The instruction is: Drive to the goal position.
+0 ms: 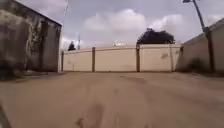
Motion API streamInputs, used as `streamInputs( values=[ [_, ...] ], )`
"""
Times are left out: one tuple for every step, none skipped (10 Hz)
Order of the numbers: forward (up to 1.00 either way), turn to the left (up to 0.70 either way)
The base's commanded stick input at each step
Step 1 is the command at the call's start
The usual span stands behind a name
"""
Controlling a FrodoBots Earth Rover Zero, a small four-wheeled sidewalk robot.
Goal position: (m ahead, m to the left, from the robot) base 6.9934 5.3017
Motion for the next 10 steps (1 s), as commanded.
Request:
streamInputs(
  values=[
    [0.7,0.0],
    [0.7,0.0],
    [0.7,0.0],
    [0.7,0.0],
    [0.7,0.0],
    [0.7,0.0],
    [0.7,0.0],
    [0.7,0.0],
    [0.7,0.0],
    [0.7,0.0]
  ],
)
